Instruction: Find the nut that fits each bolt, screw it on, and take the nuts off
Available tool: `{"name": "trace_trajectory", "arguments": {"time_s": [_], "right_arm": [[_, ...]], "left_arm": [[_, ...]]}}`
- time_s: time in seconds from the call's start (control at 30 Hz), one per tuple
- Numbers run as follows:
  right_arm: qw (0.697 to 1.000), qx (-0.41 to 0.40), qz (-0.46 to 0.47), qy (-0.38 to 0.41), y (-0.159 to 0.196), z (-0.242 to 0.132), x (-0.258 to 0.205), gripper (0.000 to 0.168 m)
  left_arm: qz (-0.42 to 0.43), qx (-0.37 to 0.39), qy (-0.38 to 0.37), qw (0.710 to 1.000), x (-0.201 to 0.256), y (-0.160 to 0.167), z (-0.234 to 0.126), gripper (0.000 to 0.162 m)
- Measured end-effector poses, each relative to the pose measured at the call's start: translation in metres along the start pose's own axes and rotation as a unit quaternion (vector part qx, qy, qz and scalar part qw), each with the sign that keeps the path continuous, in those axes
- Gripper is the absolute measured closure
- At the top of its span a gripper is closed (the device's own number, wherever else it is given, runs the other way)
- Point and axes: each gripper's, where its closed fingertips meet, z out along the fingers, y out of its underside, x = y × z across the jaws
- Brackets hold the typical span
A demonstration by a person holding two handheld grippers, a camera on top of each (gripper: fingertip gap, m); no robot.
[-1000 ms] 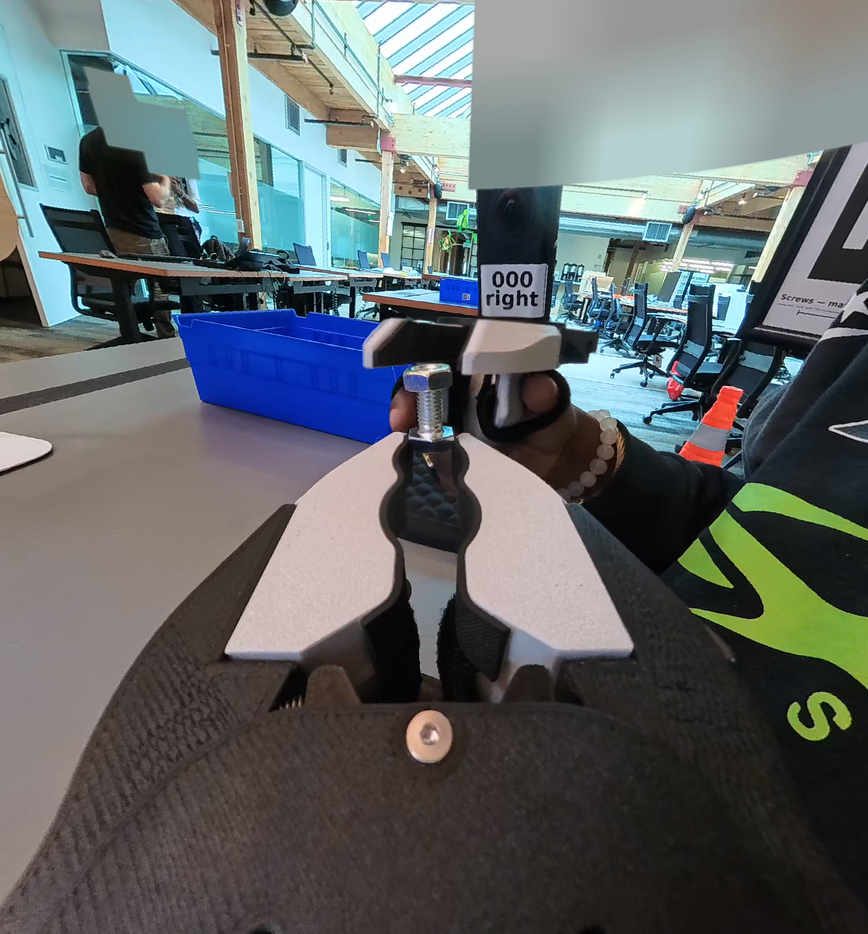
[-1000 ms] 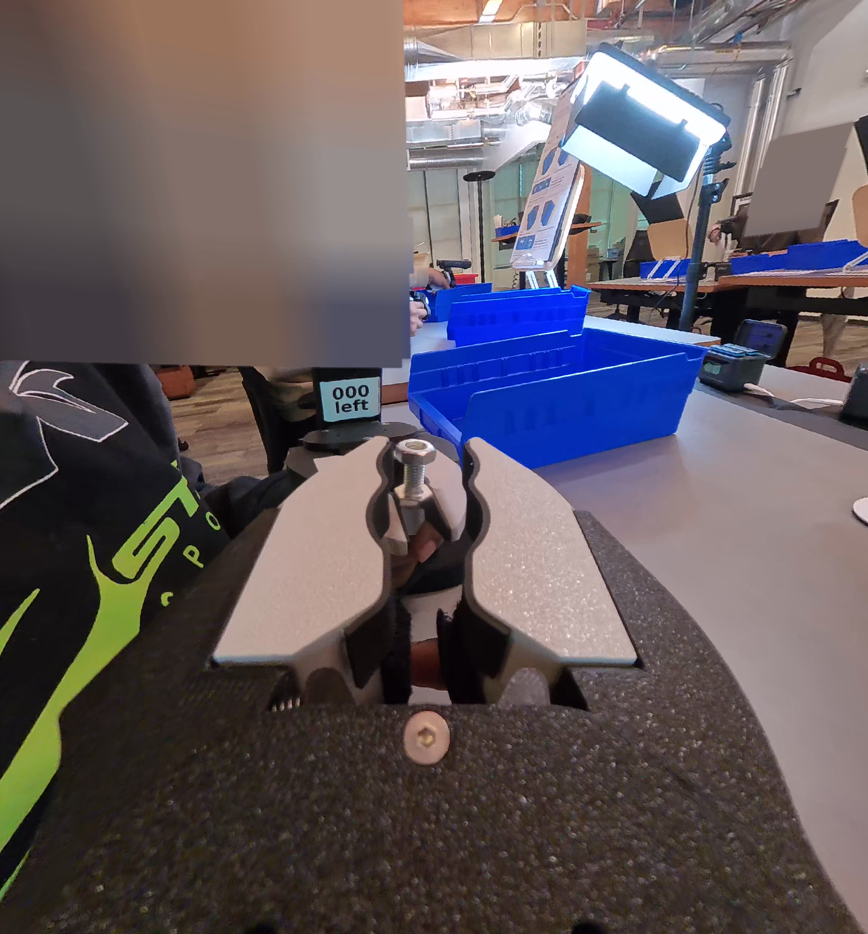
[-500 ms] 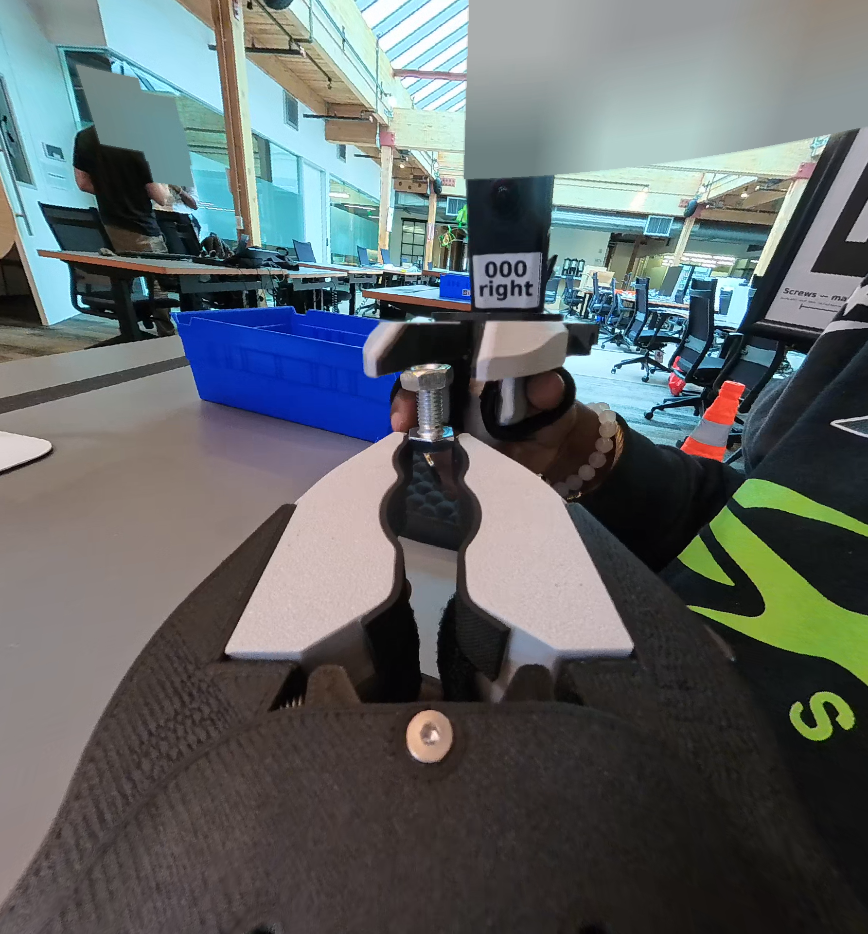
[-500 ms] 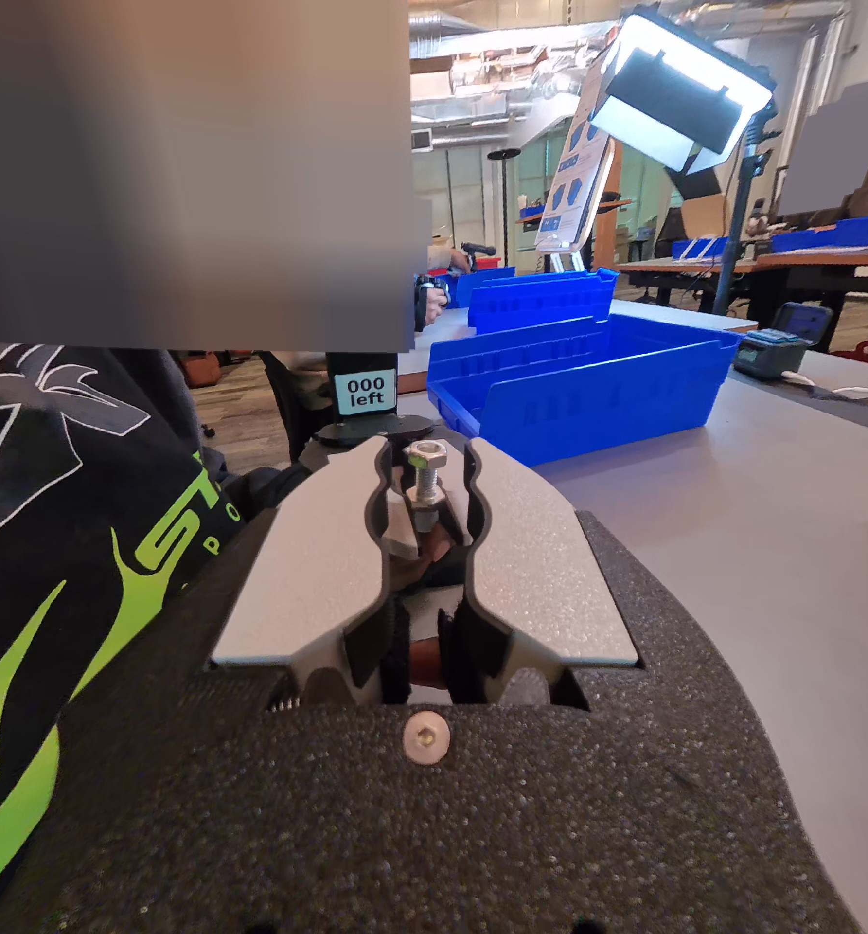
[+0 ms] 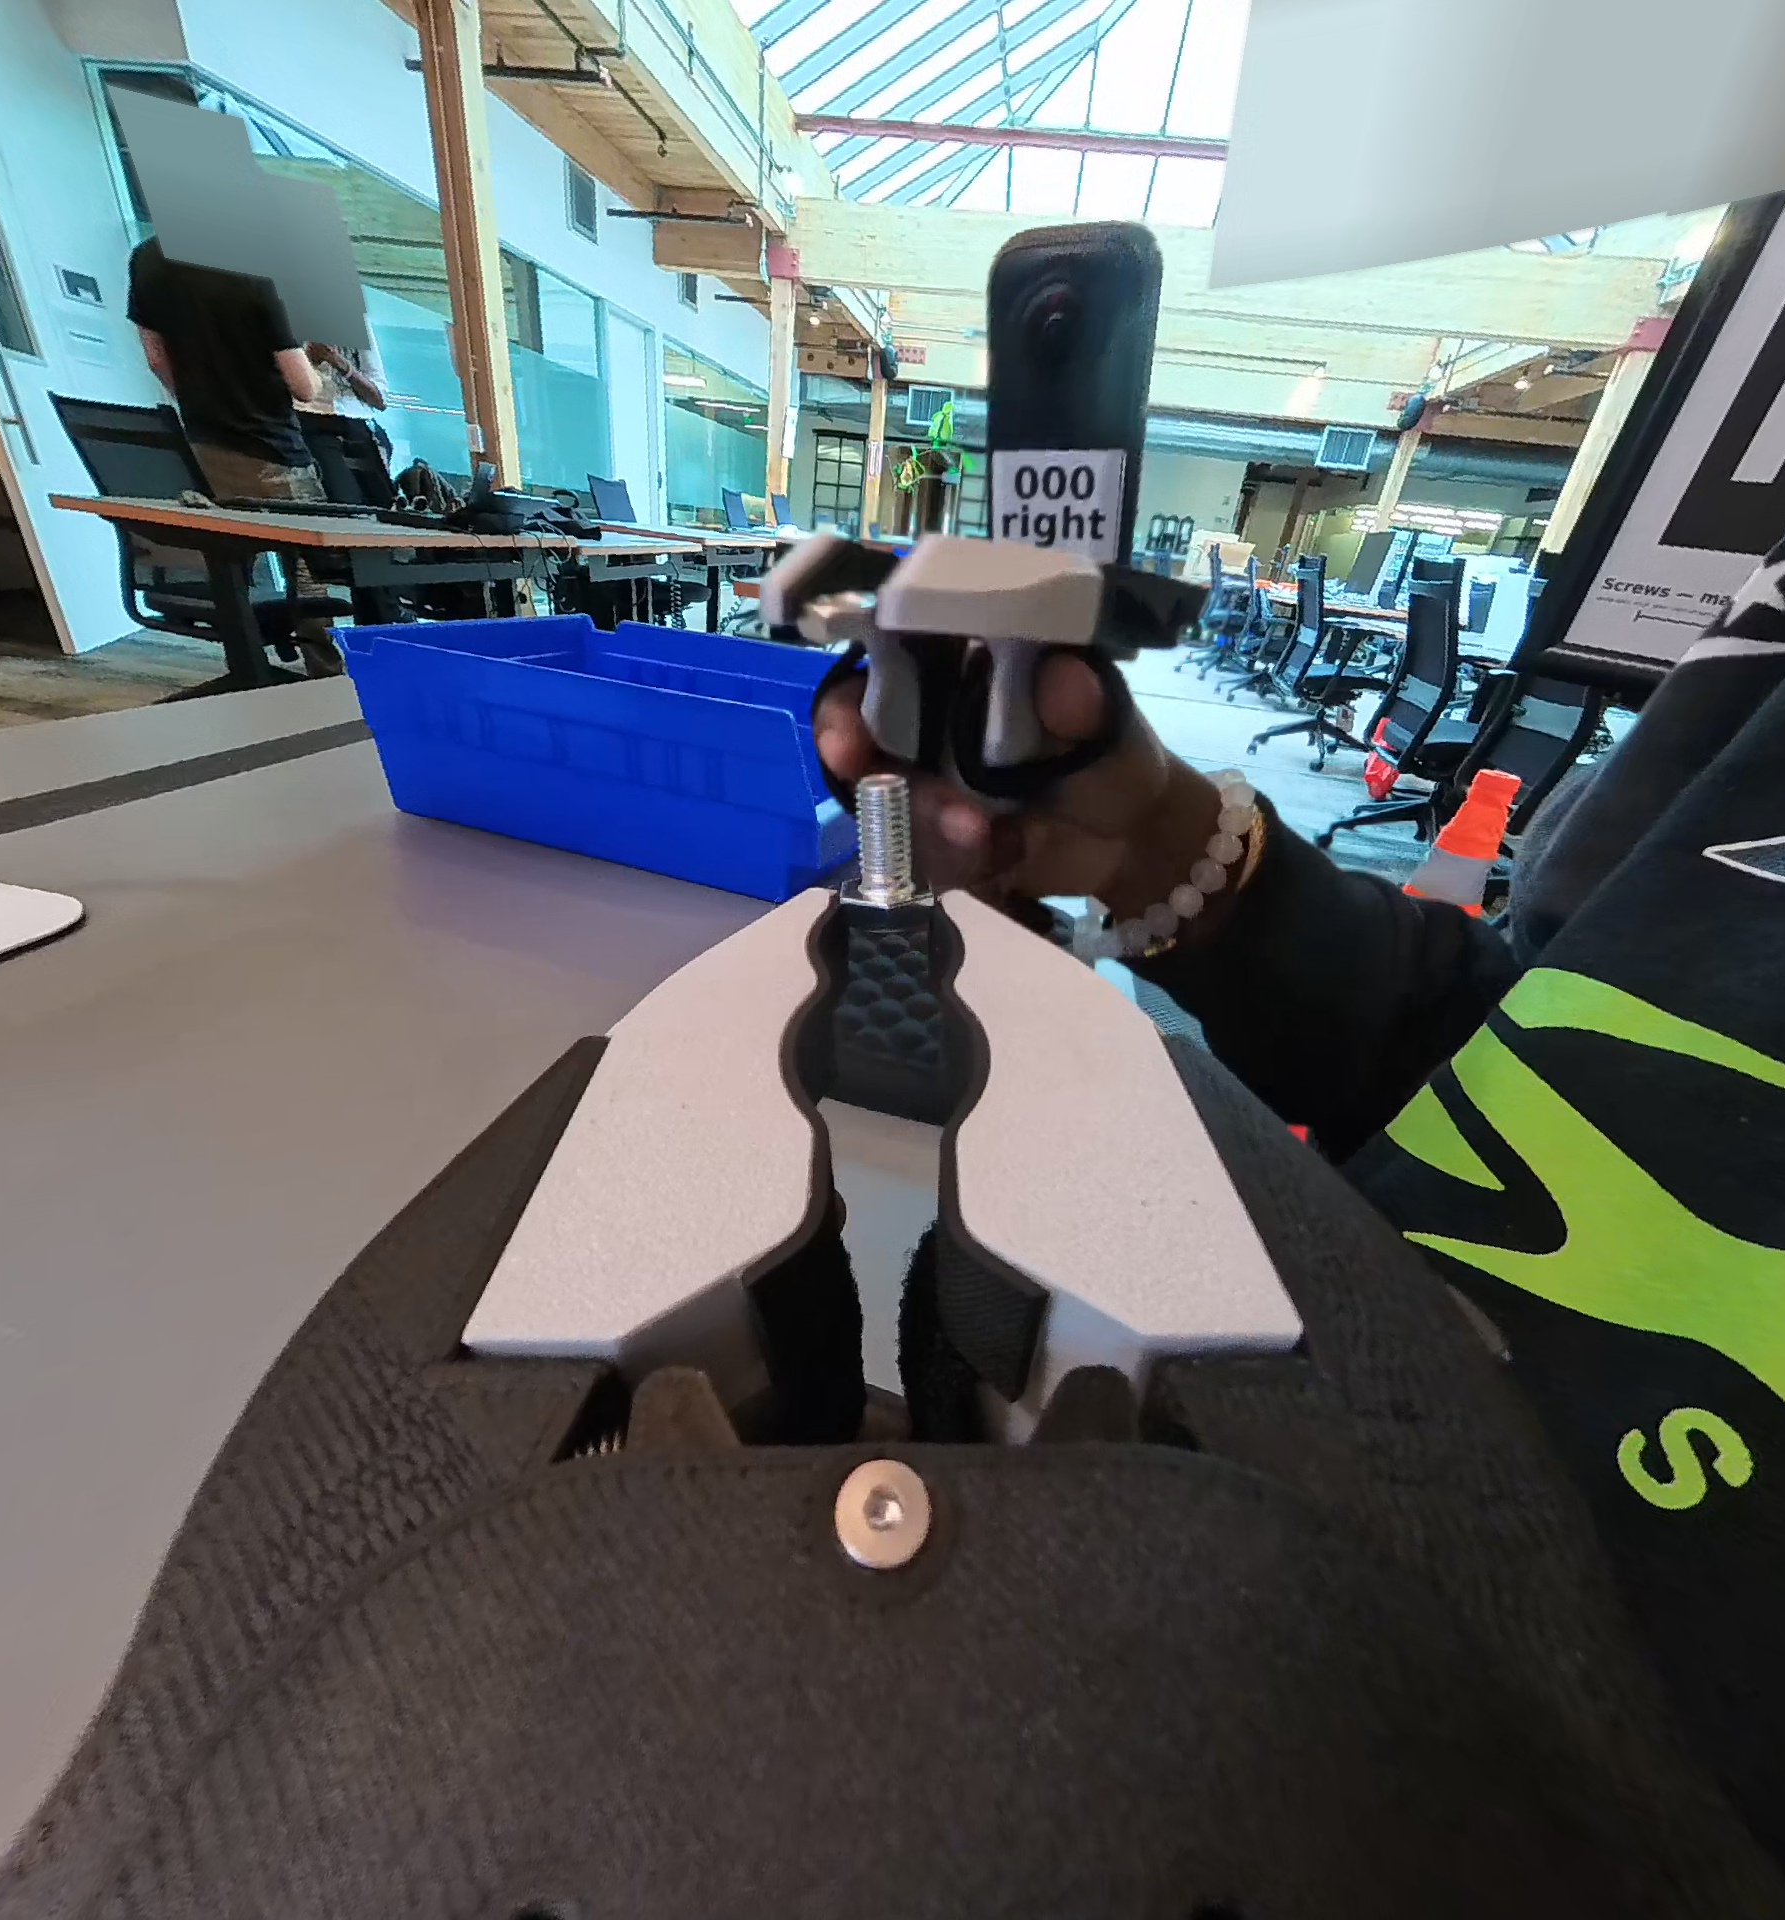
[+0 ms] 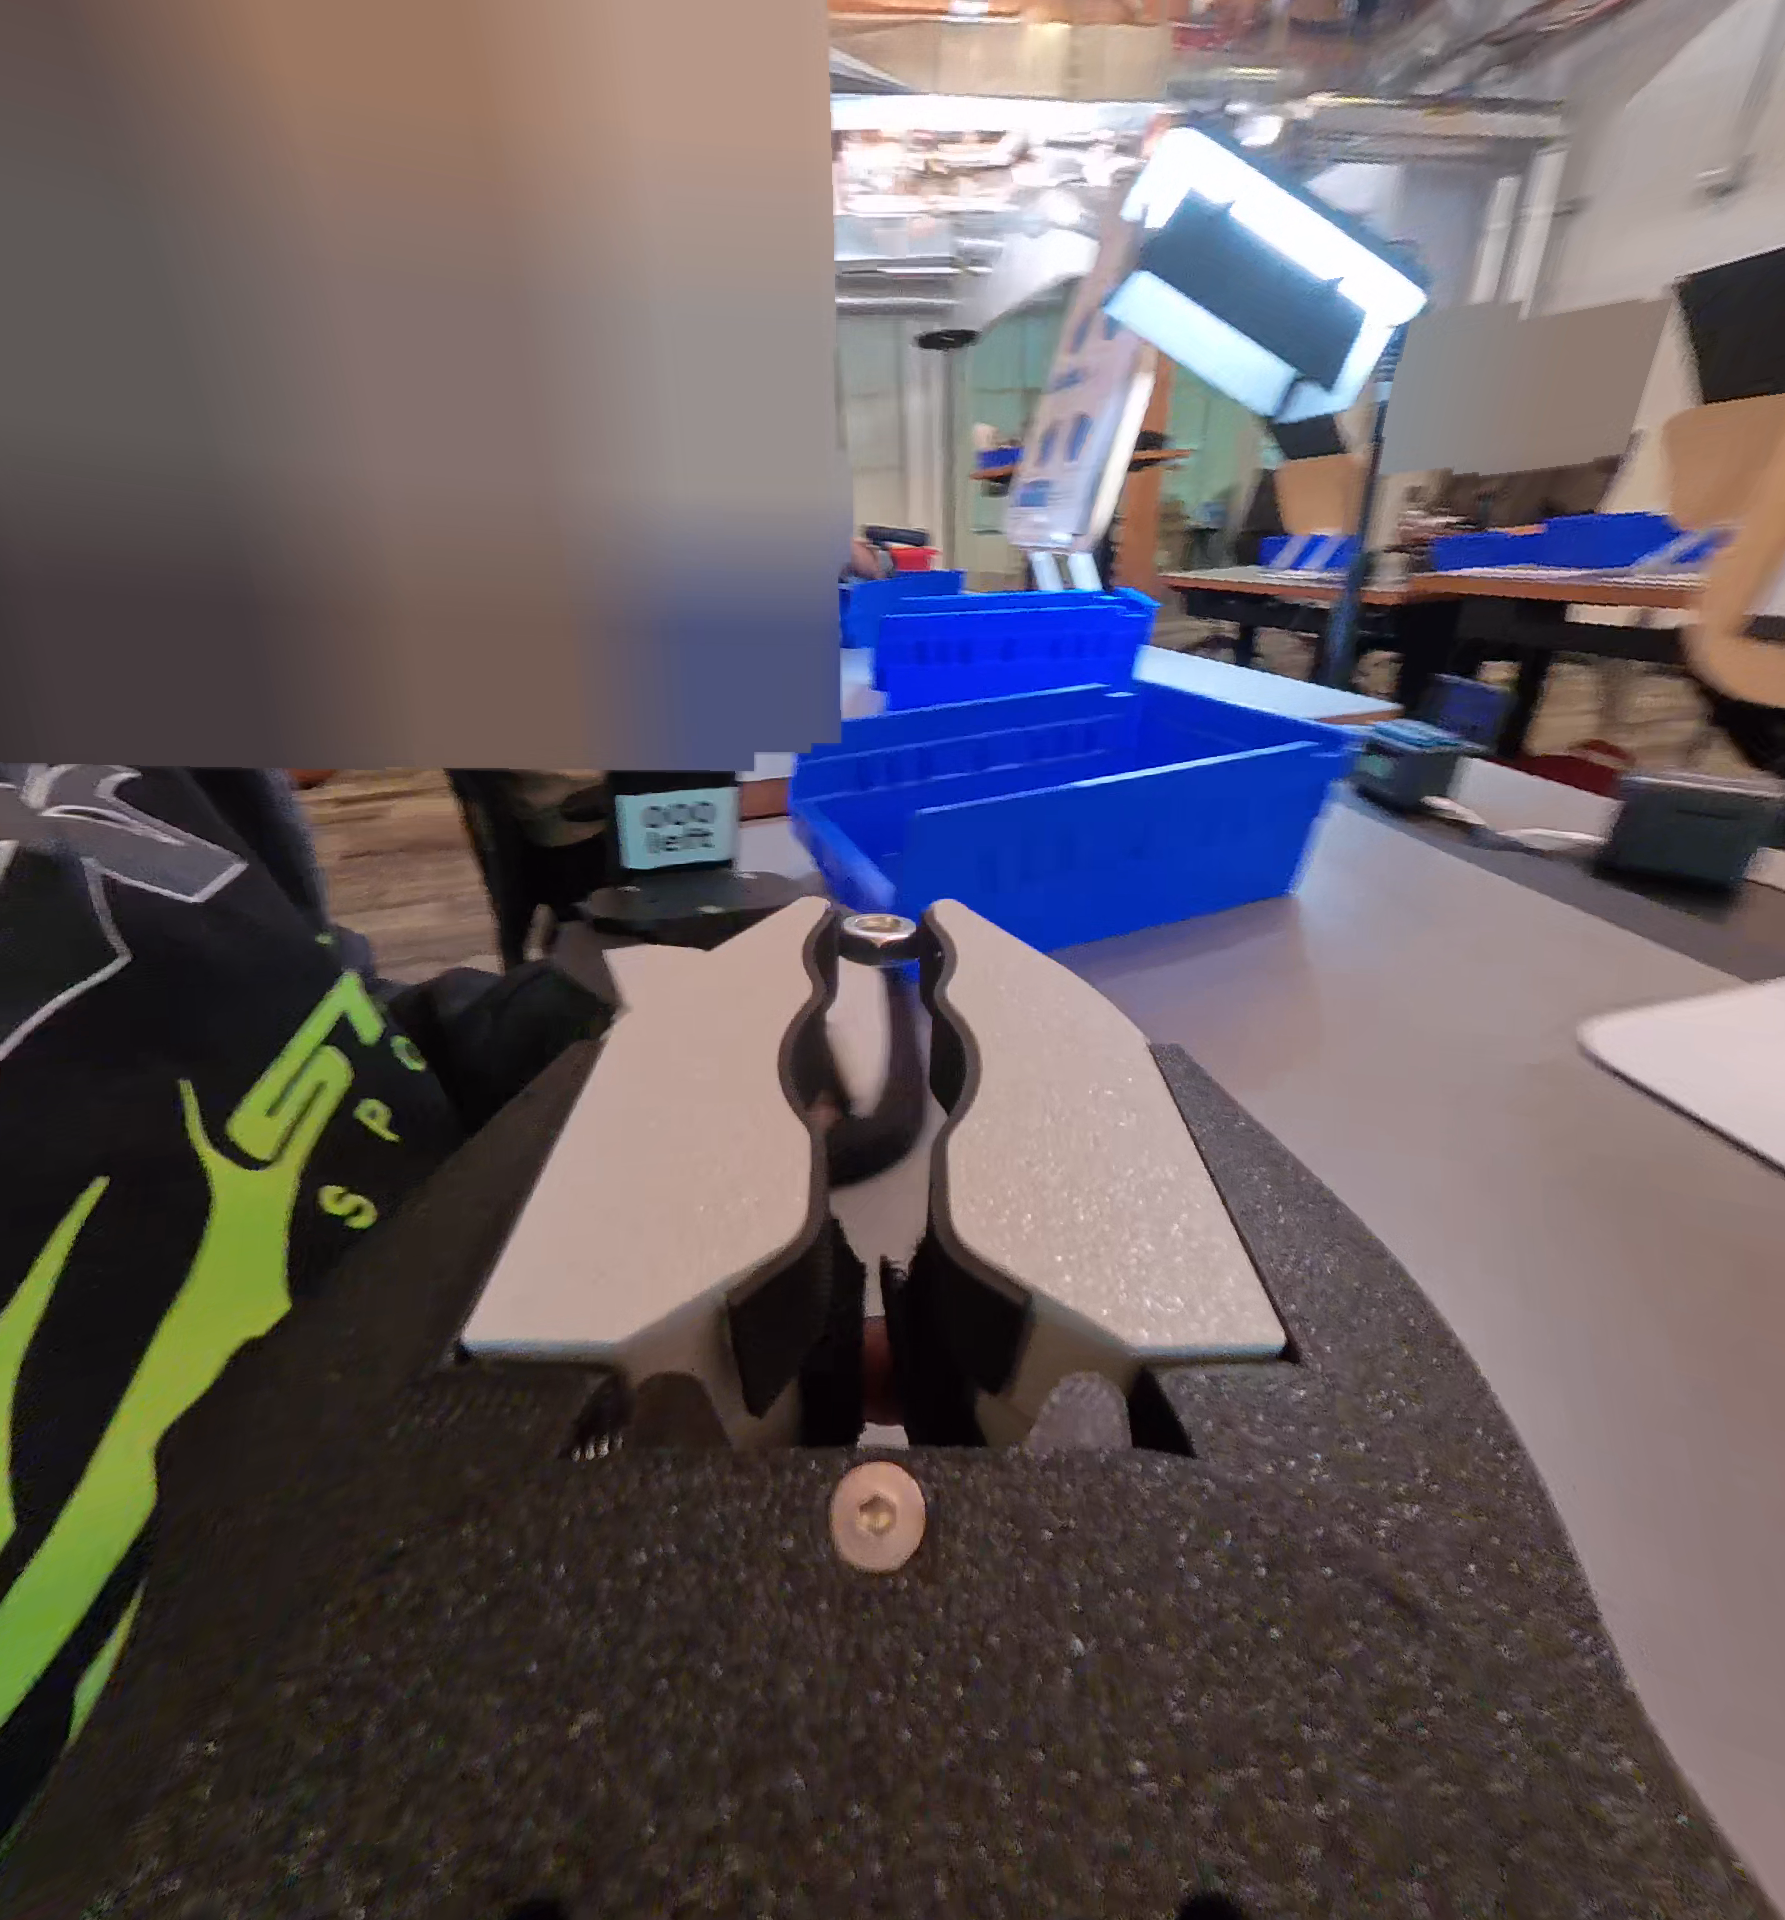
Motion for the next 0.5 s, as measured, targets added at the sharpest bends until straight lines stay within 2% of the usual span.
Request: {"name": "trace_trajectory", "arguments": {"time_s": [0.13, 0.27, 0.37, 0.5], "right_arm": [[0.986, -0.029, -0.02, 0.166, -0.018, -0.062, 0.063, 0.154], [0.928, -0.095, -0.02, 0.359, -0.022, -0.154, 0.135, 0.154], [0.873, -0.161, 0.023, 0.461, -0.002, -0.216, 0.178, 0.154], [0.806, -0.292, 0.111, 0.503, 0.054, -0.262, 0.208, 0.153]], "left_arm": [[0.001, 0.002, -0.001, 1.0, 0.0, -0.001, 0.0, 0.147], [0.001, 0.002, -0.002, 1.0, 0.0, -0.001, 0.0, 0.147], [0.001, 0.003, -0.003, 1.0, -0.001, -0.001, 0.0, 0.147], [-0.001, 0.002, -0.005, 1.0, -0.002, 0.0, 0.0, 0.147]]}}
